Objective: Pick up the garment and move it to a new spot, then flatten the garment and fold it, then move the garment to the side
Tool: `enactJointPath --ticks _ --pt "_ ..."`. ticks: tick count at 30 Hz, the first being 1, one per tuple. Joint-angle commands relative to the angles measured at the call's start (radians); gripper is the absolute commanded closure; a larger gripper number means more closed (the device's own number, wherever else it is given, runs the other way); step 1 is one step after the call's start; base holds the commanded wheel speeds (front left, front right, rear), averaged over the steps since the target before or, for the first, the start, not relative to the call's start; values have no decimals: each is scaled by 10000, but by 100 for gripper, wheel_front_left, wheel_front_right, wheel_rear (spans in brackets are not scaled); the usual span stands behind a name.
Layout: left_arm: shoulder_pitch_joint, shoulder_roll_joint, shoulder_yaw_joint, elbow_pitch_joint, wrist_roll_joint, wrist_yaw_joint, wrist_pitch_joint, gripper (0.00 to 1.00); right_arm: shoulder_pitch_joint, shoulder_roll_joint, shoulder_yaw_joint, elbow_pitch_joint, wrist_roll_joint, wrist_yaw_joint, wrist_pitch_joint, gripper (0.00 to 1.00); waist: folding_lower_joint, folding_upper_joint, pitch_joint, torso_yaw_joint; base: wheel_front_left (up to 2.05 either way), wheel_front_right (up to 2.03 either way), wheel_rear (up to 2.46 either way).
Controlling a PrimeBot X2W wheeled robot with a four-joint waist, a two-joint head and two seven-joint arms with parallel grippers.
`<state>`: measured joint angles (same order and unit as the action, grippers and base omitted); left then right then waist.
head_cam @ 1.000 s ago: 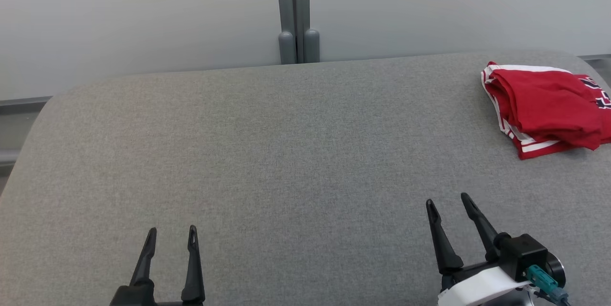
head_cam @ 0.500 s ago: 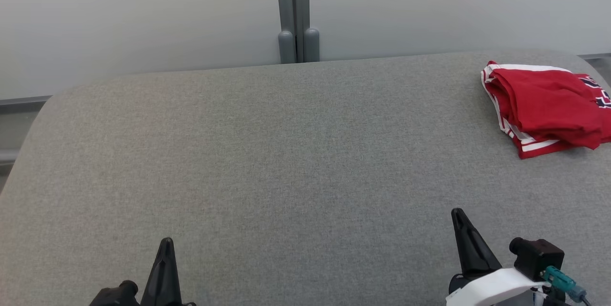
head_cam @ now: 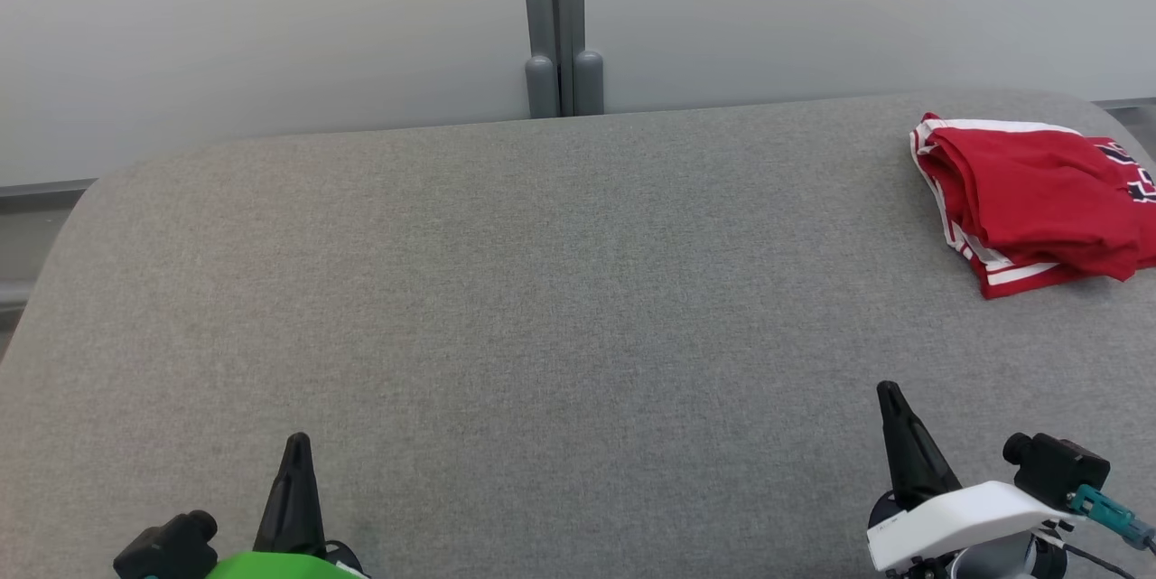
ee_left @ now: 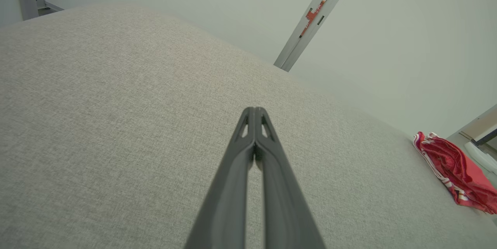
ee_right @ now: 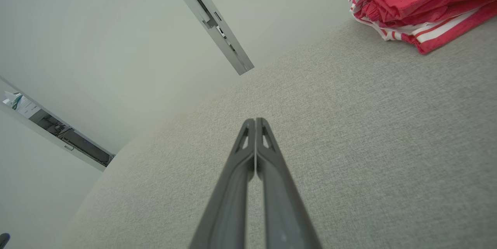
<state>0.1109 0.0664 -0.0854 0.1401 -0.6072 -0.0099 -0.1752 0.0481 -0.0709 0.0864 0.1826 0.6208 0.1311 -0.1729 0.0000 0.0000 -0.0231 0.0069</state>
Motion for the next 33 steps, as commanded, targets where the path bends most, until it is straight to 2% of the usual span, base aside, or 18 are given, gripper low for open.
enactJointPath --ticks 1,33 --pt "-328 101 90 -57 -429 -74 80 100 -317 -60 -67 -95 423 -1 76 100 0 0 4 -1 0 0 0" --pt "-1141 210 631 370 -4736 -574 1049 100 -860 -144 -638 185 4663 -1 1059 100 0 0 87 -22 0 0 0"
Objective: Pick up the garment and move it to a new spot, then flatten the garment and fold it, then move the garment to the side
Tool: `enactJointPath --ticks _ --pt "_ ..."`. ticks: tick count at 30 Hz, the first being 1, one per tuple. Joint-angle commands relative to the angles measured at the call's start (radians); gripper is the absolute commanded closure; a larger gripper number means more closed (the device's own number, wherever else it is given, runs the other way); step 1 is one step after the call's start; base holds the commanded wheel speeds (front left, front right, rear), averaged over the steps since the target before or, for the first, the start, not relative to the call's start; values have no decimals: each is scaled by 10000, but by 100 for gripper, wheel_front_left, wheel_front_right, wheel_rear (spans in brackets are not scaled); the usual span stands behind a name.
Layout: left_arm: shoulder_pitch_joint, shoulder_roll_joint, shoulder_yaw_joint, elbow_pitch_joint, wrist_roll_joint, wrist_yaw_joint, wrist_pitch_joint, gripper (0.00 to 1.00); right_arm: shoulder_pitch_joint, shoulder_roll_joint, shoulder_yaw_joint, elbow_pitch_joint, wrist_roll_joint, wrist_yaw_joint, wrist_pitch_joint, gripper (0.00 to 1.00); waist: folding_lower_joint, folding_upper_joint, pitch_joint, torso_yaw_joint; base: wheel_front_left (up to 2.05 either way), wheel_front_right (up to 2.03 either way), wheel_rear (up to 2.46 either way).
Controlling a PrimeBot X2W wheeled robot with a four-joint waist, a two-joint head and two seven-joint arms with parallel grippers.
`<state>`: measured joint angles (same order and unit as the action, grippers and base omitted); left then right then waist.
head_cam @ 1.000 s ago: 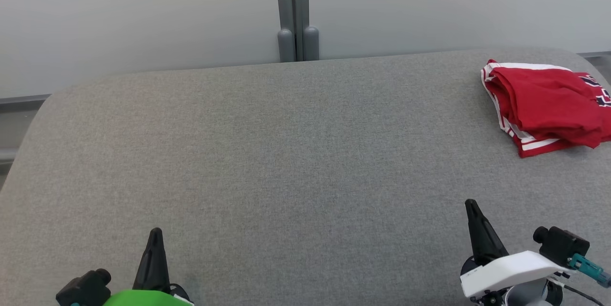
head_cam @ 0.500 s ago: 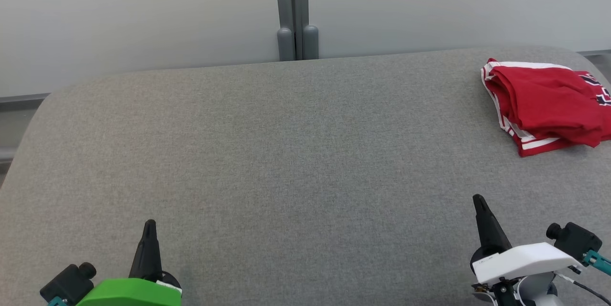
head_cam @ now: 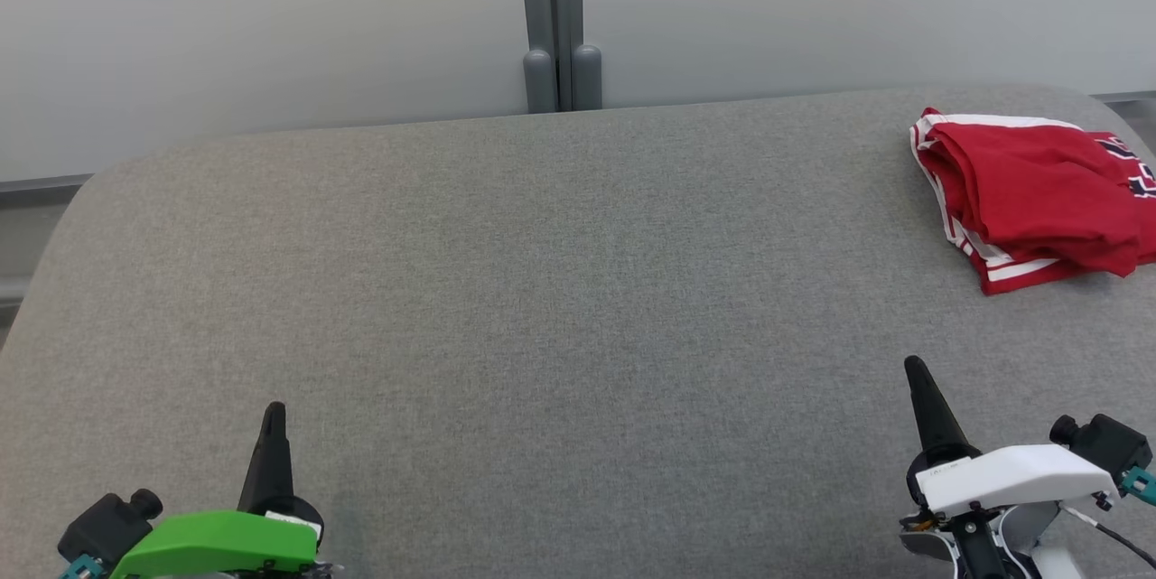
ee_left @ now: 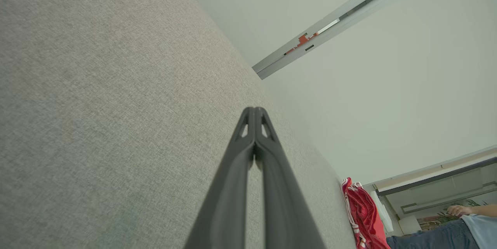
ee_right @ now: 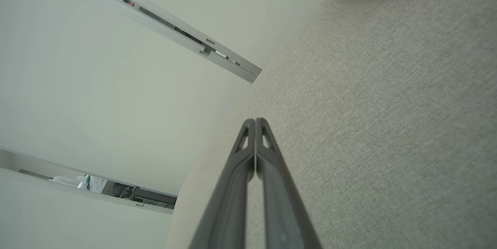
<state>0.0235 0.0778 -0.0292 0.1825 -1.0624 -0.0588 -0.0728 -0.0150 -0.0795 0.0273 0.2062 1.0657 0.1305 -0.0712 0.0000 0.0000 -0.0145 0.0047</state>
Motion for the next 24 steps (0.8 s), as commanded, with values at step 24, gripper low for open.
enactJointPath --ticks 24 --pt "-735 98 466 229 -2612 -369 656 100 -550 -48 -455 121 2612 4 678 100 0 0 64 -17 0 0 0"
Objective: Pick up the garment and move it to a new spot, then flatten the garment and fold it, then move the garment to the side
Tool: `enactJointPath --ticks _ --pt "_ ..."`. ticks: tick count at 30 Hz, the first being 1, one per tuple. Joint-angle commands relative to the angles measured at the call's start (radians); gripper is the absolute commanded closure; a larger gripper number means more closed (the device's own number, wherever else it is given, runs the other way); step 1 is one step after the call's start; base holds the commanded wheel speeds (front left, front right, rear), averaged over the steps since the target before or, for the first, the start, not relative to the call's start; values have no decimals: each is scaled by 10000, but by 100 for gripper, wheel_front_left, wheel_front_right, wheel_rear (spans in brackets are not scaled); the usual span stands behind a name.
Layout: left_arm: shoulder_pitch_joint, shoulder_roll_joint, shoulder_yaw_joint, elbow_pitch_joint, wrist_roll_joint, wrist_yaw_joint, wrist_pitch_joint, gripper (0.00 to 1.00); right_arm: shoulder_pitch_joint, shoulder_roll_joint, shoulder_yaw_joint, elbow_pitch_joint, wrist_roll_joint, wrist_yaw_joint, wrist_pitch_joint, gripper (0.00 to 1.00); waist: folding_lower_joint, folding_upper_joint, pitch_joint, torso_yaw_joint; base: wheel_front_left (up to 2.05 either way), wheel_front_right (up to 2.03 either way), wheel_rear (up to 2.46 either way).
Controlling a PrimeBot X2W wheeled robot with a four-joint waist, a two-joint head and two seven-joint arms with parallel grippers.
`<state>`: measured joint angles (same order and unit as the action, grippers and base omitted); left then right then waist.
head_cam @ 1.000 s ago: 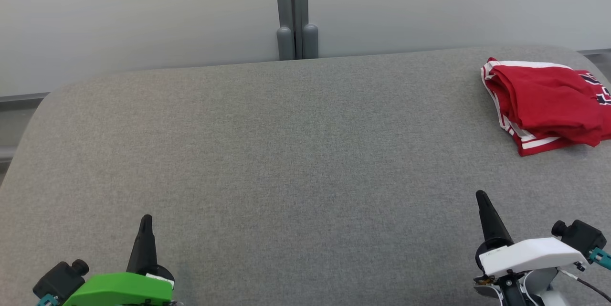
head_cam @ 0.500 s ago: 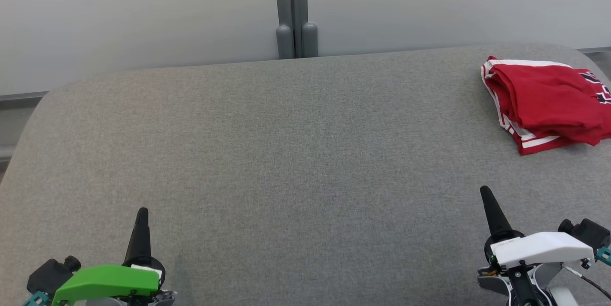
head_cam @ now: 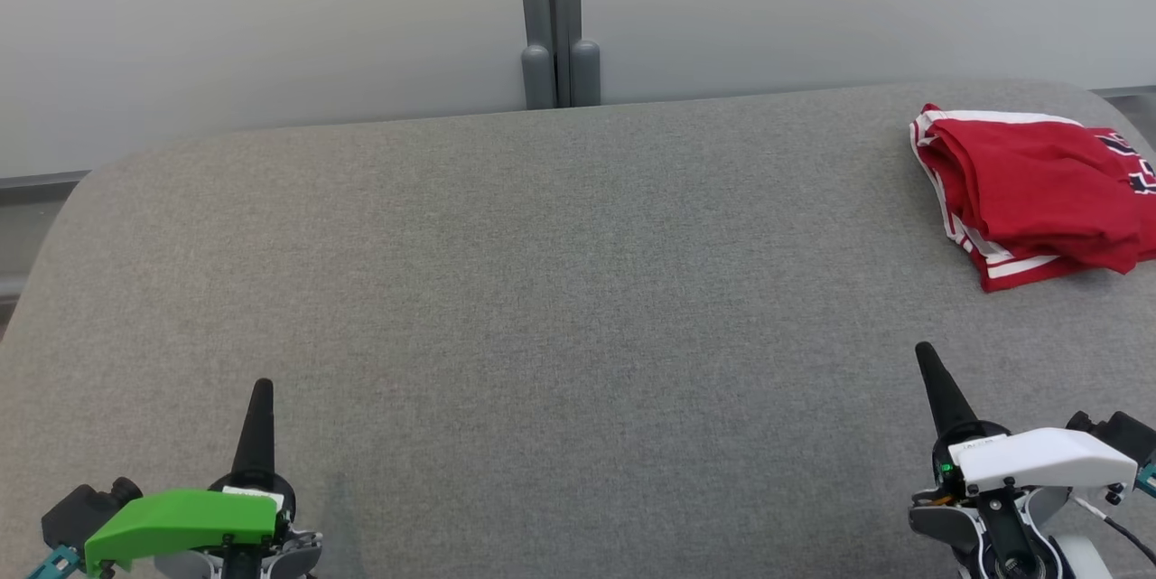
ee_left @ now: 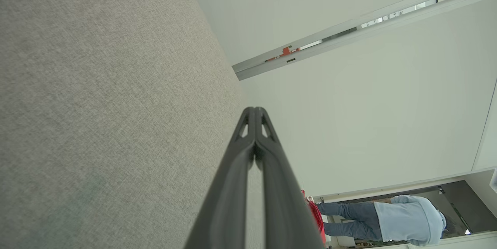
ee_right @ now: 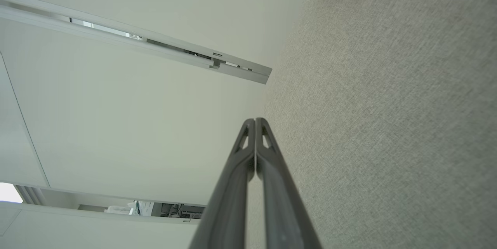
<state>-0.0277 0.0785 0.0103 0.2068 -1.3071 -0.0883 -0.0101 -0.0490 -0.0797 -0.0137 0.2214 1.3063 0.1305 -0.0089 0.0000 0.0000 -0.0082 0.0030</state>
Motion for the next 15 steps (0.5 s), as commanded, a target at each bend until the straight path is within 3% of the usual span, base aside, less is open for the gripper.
enactJointPath --ticks 1,15 --pt "-240 90 84 -7 -253 -84 59 100 -219 -45 -58 -26 283 4 84 100 0 0 4 -1 0 0 0" --pt "-469 69 297 130 -1412 -214 375 100 -369 -21 -277 67 1439 4 404 100 0 0 40 -11 0 0 0"
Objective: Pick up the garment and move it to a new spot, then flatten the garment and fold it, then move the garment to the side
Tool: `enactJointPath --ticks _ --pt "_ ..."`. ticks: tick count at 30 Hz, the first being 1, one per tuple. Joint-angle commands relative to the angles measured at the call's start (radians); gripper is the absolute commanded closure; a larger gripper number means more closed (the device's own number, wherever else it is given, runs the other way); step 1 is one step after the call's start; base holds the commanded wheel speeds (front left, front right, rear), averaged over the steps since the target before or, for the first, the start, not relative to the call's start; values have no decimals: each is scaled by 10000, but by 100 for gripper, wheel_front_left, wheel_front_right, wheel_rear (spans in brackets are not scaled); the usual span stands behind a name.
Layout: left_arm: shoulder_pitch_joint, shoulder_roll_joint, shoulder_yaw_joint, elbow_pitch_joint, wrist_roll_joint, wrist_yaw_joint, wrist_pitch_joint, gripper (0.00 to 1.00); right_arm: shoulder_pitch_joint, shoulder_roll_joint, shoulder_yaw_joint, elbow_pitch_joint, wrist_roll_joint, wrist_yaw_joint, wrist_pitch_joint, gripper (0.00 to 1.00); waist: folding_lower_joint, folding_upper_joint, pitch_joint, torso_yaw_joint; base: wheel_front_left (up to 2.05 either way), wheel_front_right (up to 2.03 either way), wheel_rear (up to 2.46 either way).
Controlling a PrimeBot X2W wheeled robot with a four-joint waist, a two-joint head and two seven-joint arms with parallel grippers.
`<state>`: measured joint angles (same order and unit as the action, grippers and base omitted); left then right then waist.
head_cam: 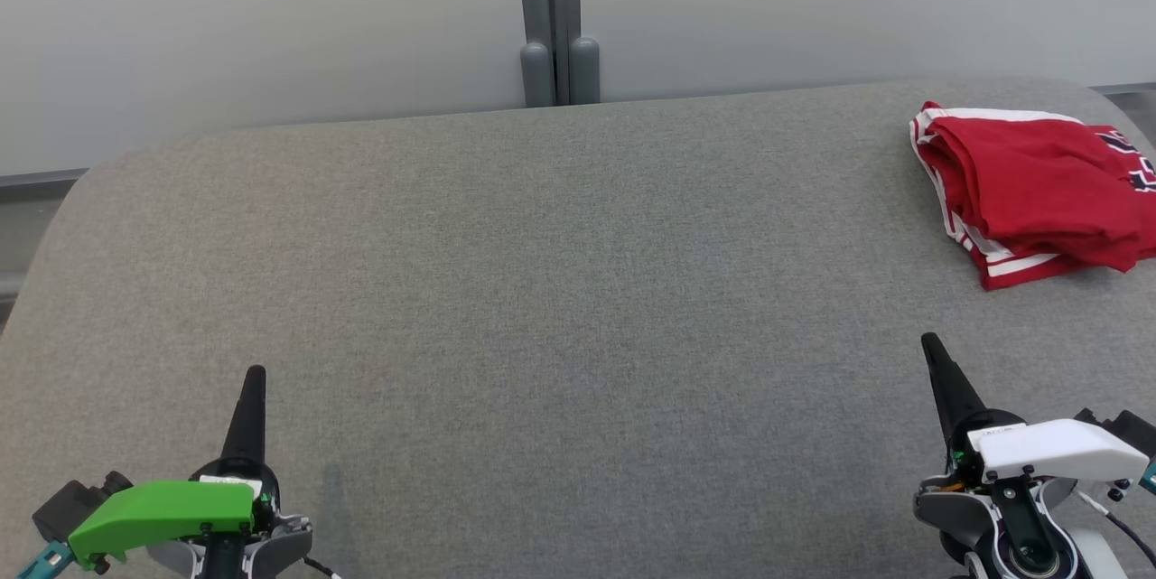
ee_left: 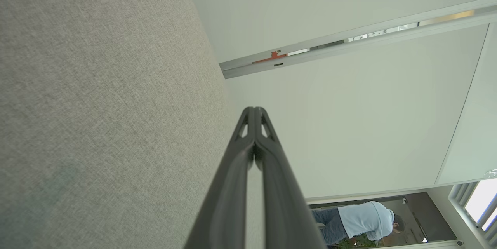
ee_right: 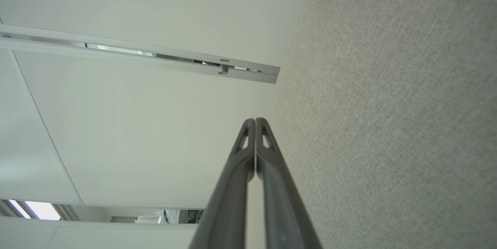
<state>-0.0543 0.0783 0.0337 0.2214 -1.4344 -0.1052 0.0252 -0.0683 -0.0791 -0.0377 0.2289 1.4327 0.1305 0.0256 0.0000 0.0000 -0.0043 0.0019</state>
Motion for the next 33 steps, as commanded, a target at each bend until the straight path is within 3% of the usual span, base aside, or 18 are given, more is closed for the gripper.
enactJointPath --ticks 1,33 --pt "-221 69 83 -6 -239 -58 56 100 -190 -24 -52 -1 254 4 85 100 0 0 4 0 0 0 0" --pt "-593 -15 476 236 -2096 -292 624 100 -408 51 -456 152 2080 4 653 100 0 0 75 -19 0 0 0"
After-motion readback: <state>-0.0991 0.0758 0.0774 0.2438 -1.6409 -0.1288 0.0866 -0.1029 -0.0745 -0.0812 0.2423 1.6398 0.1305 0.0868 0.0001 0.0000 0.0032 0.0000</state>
